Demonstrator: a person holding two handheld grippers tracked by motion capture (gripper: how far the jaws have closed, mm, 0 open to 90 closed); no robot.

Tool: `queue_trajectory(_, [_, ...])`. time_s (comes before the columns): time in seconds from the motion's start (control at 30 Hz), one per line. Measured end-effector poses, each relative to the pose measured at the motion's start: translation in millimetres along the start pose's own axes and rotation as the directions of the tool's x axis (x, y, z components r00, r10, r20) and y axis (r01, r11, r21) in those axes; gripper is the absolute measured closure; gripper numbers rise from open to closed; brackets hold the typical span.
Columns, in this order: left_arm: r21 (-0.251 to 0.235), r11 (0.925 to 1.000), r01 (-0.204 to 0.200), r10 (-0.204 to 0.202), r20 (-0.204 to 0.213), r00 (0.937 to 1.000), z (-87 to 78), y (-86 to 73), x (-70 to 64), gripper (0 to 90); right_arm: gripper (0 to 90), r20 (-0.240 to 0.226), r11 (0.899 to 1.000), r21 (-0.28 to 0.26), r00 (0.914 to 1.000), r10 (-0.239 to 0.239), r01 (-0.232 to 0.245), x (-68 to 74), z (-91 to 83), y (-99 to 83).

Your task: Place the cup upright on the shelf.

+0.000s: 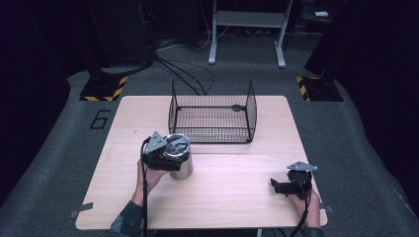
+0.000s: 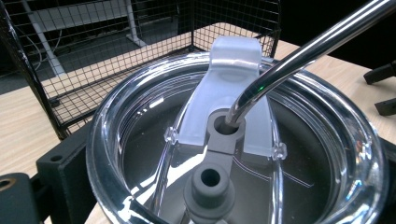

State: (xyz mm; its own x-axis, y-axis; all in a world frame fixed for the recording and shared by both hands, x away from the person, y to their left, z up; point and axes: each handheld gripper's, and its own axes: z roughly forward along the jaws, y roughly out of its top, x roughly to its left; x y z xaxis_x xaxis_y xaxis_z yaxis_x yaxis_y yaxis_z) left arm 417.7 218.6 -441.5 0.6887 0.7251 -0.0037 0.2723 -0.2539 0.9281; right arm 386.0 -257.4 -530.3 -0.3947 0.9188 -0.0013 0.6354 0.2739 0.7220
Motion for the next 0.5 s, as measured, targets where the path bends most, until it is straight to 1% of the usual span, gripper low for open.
queue_trajectory(0.17, [0.009, 1.0000, 0.001, -0.001, 0.001, 1.0000, -0.9, 0.3, -0.7, 3.4, 0.0, -0.001, 1.000, 0.003, 1.0000, 0.002, -0.002, 0.1, -0.1, 0.1])
queue_trajectory(0.2, [0.013, 0.9999, -0.002, 0.002, 0.007, 1.0000, -1.5, 0.3, -0.3, 3.5, 0.0, 0.002, 1.000, 0.003, 1.0000, 0.001, -0.001, 0.2, 0.0, 0.1])
queue_trajectory(0.27, [0.015, 0.9999, -0.007, 0.007, 0.006, 1.0000, -2.0, 0.5, 0.0, 3.7, 0.0, 0.000, 1.000, -0.001, 1.0000, -0.005, 0.005, -0.3, 0.1, -0.1])
queue_trajectory(0.3, [0.013, 0.9999, -0.005, 0.005, 0.007, 1.0000, -2.1, 0.3, -0.6, 3.7, 0.0, 0.000, 1.000, -0.003, 1.0000, 0.003, -0.003, 0.3, 0.2, 0.0])
queue_trajectory(0.37, [0.012, 0.9999, -0.008, 0.007, 0.007, 0.9999, -2.2, 0.3, -0.9, 3.8, 0.0, 0.000, 1.000, 0.000, 1.0000, -0.006, 0.006, -0.4, 0.0, -0.1])
queue_trajectory(0.4, [0.014, 0.9998, -0.014, 0.014, 0.012, 0.9998, -2.6, 0.8, -0.4, 3.8, 0.0, 0.000, 1.000, -0.001, 1.0000, -0.004, 0.004, -0.3, 0.1, -0.1])
queue_trajectory(0.5, [0.012, 0.9998, -0.014, 0.014, 0.009, 0.9999, -2.7, 1.1, -0.1, 3.9, 0.0, 0.001, 1.000, 0.001, 1.0000, 0.004, -0.004, 0.4, 0.2, 0.3])
